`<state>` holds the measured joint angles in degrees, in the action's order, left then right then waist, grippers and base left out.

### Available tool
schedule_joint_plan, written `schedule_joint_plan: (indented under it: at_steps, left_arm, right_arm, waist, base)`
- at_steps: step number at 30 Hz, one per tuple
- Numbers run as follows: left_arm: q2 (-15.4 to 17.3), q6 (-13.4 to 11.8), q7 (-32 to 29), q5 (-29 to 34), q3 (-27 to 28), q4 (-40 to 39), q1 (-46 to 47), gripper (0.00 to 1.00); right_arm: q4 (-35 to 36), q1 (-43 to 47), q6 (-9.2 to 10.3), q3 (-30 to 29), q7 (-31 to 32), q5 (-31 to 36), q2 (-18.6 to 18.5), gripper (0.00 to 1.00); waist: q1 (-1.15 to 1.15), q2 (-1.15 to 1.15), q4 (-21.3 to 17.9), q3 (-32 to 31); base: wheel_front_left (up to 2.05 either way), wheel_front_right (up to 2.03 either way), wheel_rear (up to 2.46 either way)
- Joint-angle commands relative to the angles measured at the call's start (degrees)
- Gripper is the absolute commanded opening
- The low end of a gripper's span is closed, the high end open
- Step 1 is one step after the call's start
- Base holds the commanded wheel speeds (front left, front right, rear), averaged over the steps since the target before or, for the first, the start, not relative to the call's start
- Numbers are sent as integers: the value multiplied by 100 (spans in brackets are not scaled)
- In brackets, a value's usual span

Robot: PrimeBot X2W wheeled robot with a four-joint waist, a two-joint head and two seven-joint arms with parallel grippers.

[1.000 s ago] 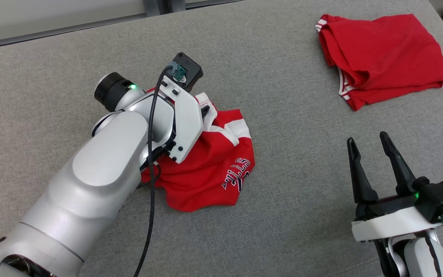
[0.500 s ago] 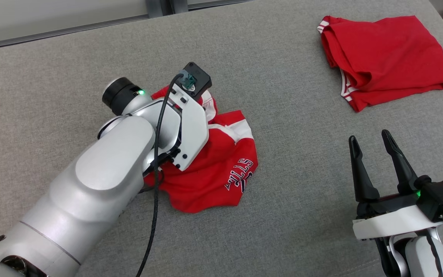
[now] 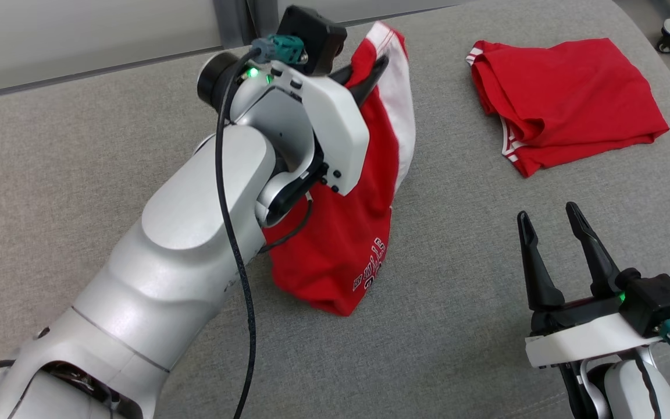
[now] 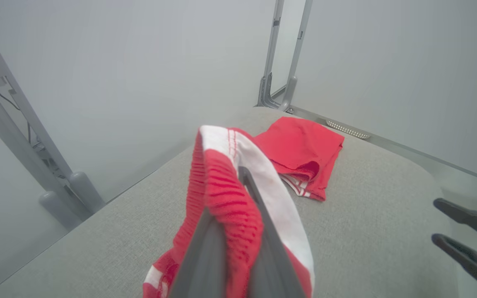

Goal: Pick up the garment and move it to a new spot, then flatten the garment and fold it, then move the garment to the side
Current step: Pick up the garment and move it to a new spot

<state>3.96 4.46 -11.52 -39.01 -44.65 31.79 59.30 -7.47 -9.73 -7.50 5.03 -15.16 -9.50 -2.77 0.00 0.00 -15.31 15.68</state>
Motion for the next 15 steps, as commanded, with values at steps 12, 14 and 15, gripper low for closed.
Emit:
schedule_joint_plan:
  at_steps: [12,14,15]
  left_arm:
    - [-82,-918,1744,-898,-342,-307,901,0]
    - [-84,-1139,1925,-1170,-530,-265,835,0]
    - [-93,-1216,2036,-1364,-600,-248,718,0]
  right_arm:
    - [-126,92,2,37,1,18,-26,100]
    - [-141,94,2,46,1,29,-28,100]
    - [-140,89,2,44,1,27,-27,100]
  waist:
    - [0,0,-98,-193]
    - [0,0,-59,-203]
    - [0,0,-35,-209]
  base:
    - [0,0,0]
    - [0,0,0]
    - [0,0,0]
